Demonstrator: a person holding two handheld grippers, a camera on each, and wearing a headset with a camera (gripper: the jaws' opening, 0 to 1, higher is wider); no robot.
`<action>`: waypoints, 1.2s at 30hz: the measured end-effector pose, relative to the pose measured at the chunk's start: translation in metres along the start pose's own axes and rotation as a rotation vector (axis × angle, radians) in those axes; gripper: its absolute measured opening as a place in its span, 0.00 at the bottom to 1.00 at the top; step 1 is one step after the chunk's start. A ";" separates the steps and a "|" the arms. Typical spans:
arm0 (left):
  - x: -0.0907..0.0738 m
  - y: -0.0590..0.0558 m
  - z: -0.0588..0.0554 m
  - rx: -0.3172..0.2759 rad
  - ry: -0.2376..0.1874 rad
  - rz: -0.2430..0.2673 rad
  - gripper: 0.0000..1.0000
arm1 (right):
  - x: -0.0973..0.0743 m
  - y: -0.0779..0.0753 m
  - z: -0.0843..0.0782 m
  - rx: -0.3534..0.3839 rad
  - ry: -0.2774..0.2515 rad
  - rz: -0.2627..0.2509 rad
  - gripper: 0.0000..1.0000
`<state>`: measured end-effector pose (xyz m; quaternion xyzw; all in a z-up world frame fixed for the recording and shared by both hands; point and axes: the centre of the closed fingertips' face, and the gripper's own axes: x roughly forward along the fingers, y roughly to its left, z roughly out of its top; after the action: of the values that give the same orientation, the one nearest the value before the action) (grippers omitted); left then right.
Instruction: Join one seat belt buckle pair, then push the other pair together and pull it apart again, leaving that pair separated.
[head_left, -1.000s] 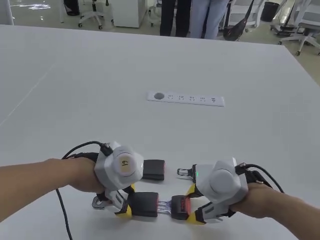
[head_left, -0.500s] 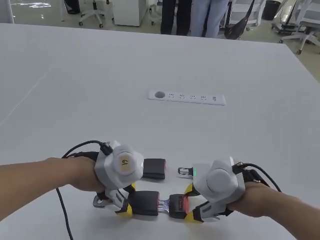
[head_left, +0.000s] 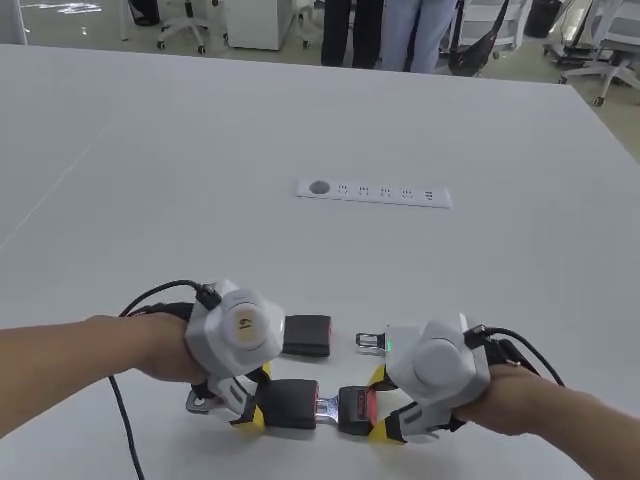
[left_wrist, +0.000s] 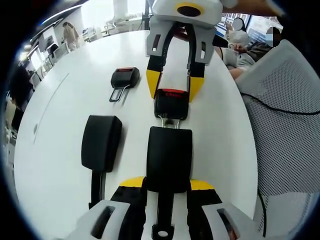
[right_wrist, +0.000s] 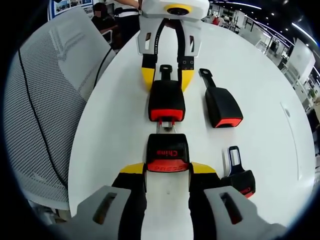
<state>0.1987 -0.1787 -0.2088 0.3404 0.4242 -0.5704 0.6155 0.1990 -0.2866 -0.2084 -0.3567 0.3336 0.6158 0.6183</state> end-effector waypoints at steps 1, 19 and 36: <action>0.000 0.000 0.000 0.001 -0.001 0.000 0.31 | 0.000 0.000 0.000 0.001 -0.001 -0.001 0.30; 0.000 -0.001 0.001 0.031 -0.006 0.009 0.31 | 0.001 -0.001 0.000 -0.002 -0.001 0.002 0.30; 0.000 0.000 0.000 0.049 -0.016 0.010 0.31 | 0.003 -0.002 0.002 0.008 0.011 0.002 0.29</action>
<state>0.1989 -0.1787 -0.2084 0.3530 0.4035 -0.5802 0.6132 0.2011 -0.2833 -0.2099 -0.3572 0.3399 0.6129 0.6174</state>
